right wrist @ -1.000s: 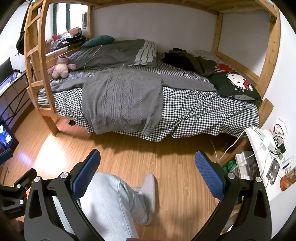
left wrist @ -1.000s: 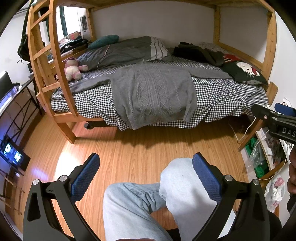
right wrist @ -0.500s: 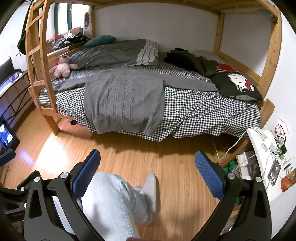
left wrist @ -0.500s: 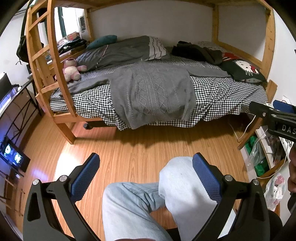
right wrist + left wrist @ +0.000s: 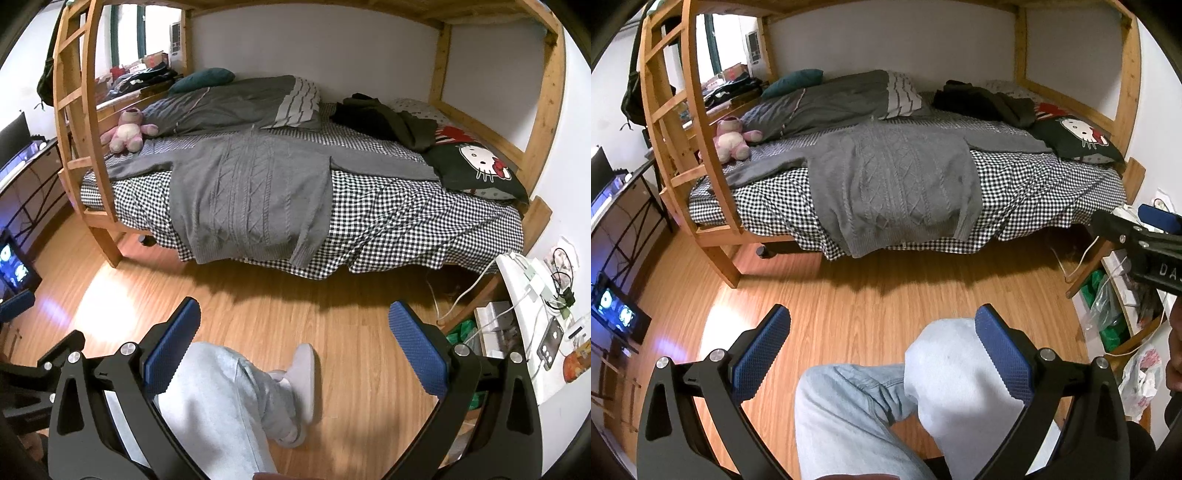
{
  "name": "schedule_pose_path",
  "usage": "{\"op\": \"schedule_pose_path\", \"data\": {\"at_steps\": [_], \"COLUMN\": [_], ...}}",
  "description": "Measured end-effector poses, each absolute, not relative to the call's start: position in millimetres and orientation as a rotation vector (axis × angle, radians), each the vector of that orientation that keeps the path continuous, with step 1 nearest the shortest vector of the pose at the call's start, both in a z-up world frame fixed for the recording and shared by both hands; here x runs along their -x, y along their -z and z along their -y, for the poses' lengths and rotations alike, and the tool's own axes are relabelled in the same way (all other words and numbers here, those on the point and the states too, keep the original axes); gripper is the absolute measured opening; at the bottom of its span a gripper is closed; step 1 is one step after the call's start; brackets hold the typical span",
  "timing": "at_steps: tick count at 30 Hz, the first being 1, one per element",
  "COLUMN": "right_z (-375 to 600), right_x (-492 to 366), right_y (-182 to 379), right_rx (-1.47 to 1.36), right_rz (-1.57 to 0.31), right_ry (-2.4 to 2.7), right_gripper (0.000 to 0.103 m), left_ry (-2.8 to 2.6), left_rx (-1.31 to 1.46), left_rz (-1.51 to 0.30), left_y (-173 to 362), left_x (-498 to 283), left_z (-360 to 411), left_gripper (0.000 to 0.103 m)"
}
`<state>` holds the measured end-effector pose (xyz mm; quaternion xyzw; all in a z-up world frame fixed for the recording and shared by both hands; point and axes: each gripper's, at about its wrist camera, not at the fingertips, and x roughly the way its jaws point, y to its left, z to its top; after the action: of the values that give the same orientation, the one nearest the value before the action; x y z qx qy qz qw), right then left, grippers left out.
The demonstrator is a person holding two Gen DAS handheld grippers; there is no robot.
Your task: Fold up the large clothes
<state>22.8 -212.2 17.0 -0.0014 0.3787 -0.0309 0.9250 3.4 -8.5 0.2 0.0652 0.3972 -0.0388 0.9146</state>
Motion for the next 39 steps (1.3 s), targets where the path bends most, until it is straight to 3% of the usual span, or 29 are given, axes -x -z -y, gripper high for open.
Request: {"op": "schedule_pose_path", "data": {"at_steps": [11,19,35,39], "right_z": [218.0,227.1,232.6,215.3], "right_x": [-25.3,-66.7,-275.8,-328.8], "right_y": [-14.4,6.5,95.6,99.0], "right_rx": [-0.01,-0.004,-0.044,-0.025], "right_rz": [-0.781,-0.831,-0.856,-0.867], "right_ry": [0.036,0.023,-0.071,-0.133], "right_gripper": [0.101,0.101,0.101,0.101], "left_ry": [0.081,0.065,-0.074,0.004], "left_rx": [-0.085,-0.069,0.188,0.472], "left_rz": [-0.816,-0.875,-0.938,-0.896], "left_y": [-4.1,11.3,115.7,124.9], "left_x": [-11.3,-68.6,-316.5,-368.7], "left_z": [4.4,7.4,-58.3,-114.8], "left_gripper": [0.099,0.099,0.099,0.099]}}
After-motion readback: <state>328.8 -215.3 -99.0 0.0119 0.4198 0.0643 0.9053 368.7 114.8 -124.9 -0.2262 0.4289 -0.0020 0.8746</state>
